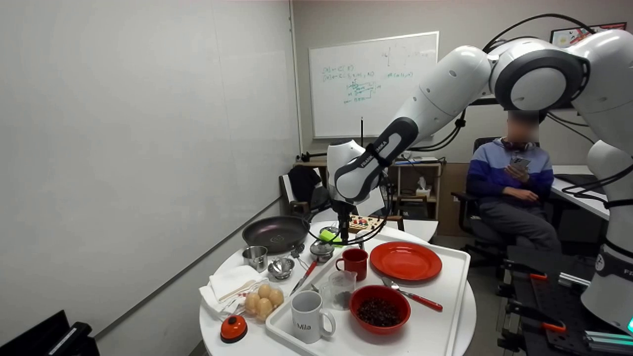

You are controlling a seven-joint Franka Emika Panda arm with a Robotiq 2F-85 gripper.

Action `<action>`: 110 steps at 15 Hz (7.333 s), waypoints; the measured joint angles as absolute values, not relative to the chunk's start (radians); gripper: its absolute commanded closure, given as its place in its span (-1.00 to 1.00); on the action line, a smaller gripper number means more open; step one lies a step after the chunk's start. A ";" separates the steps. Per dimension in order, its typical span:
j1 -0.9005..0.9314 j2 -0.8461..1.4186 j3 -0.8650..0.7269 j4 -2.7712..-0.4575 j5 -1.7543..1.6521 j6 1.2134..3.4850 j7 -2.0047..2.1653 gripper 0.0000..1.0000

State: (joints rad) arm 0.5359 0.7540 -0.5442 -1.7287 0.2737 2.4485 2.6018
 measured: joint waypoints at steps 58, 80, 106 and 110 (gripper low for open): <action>0.392 0.872 -0.400 -1.609 0.290 2.516 2.596 0.83; 0.803 0.721 -0.589 -1.767 0.180 2.523 2.600 0.83; 0.256 0.307 0.060 -2.098 0.192 2.637 2.406 0.82; 0.168 0.308 0.183 -2.114 0.451 2.633 2.162 0.82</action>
